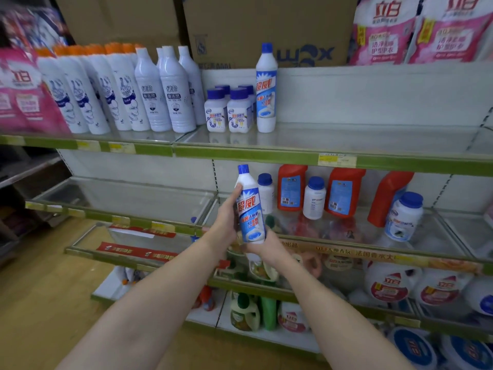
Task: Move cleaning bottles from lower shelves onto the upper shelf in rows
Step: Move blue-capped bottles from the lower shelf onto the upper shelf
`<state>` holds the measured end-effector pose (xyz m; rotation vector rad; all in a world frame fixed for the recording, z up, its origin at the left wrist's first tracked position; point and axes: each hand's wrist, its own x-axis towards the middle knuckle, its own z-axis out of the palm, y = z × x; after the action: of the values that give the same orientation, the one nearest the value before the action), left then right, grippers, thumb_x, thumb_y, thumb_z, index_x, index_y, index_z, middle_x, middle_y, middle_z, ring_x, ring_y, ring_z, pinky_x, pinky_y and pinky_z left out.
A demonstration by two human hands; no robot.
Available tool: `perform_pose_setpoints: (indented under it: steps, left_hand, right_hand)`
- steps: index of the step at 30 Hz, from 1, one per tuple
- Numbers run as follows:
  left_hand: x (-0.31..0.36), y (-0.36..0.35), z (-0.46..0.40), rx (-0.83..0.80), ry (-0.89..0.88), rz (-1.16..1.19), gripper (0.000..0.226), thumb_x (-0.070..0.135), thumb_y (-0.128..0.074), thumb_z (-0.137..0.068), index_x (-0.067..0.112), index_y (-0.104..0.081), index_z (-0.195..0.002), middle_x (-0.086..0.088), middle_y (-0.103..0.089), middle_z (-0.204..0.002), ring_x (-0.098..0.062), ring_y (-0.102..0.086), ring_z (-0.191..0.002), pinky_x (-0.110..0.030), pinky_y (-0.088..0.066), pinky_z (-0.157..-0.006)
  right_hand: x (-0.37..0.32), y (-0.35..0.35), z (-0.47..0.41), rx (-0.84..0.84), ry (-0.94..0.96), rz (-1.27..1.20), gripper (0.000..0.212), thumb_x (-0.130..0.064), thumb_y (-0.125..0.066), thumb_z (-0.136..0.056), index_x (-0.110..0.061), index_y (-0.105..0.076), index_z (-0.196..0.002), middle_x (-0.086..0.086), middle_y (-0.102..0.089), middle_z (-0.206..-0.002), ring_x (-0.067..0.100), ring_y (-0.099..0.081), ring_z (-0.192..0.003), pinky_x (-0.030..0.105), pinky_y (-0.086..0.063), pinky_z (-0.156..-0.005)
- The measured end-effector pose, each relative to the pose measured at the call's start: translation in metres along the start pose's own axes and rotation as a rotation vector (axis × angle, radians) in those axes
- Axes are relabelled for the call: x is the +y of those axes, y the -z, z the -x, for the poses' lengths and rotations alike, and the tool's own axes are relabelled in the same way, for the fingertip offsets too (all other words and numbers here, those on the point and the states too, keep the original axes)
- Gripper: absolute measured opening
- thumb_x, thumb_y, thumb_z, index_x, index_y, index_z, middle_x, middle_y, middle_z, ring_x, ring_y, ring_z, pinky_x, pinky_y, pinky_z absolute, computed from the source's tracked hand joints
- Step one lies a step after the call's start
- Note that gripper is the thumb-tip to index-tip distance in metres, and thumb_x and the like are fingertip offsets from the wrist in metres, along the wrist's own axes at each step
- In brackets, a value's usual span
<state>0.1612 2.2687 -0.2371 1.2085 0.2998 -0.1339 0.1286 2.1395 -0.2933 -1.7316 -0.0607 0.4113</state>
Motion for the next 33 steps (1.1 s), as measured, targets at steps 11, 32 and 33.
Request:
perform_pose_setpoints:
  steps: [11, 32, 33]
  left_hand:
    - [0.160, -0.047, 0.015, -0.108, -0.456, -0.213, 0.041, 0.054, -0.060, -0.094, 0.019, -0.068, -0.113, -0.004, -0.076, -0.104, -0.021, -0.072, -0.093, -0.038, -0.059, -0.083]
    - [0.241, -0.098, -0.096, -0.085, -0.708, -0.557, 0.039, 0.036, -0.064, -0.097, 0.014, -0.061, -0.128, 0.001, -0.070, -0.106, -0.014, -0.068, -0.096, -0.039, -0.060, -0.087]
    - [0.243, -0.099, -0.100, -0.089, -0.706, -0.562, 0.041, 0.037, -0.063, -0.097, 0.013, -0.060, -0.130, 0.001, -0.069, -0.107, -0.013, -0.068, -0.097, -0.036, -0.060, -0.086]
  right_hand:
    - [-0.147, 0.008, -0.026, 0.147, 0.398, -0.154, 0.051, -0.016, -0.083, -0.082, -0.020, -0.047, -0.117, -0.004, -0.067, -0.110, 0.010, -0.066, -0.097, 0.020, -0.050, -0.082]
    - [-0.235, 0.074, -0.127, 0.607, 0.302, 0.359, 0.052, -0.034, -0.083, -0.079, -0.014, -0.061, -0.122, 0.011, -0.063, -0.120, 0.026, -0.063, -0.107, 0.036, -0.051, -0.089]
    - [-0.237, 0.075, -0.131, 0.609, 0.294, 0.373, 0.054, -0.034, -0.082, -0.081, -0.013, -0.059, -0.125, 0.010, -0.062, -0.122, 0.026, -0.062, -0.107, 0.035, -0.051, -0.089]
